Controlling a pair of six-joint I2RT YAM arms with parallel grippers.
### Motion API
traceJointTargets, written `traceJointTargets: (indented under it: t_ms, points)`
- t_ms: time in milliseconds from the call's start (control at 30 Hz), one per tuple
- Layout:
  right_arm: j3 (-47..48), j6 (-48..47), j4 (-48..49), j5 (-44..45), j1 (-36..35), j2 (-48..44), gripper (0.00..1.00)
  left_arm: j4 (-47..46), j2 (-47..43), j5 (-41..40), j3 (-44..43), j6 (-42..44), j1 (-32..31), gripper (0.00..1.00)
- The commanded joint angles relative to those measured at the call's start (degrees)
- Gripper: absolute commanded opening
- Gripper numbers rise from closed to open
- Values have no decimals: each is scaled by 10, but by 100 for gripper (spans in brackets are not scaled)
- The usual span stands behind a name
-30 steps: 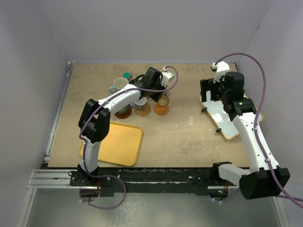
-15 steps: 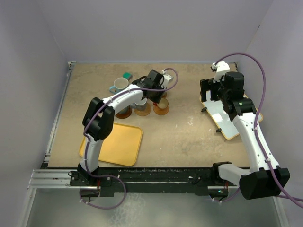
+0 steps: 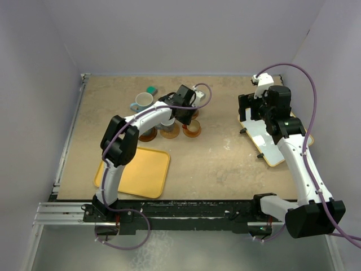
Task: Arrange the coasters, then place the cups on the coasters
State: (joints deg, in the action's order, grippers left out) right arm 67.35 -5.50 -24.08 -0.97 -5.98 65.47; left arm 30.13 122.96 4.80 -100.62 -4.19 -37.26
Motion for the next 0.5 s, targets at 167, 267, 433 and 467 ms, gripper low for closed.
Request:
traceJointTargets:
  t_ms: [167,267,433,467]
  points:
    - [3,-3,16,-3,2,-9,100,-11,0,22,-29,-30,21,3]
    - [3,-4,15,-3,2,-7,100,-10,3,26,-34,-31,24,3]
    - [4,-5,15,-3,2,-5,100,-7,10,32,-37,-31,25,3]
    - [3,-5,15,-3,2,-5,100,-6,11,34,-38,-32,25,3]
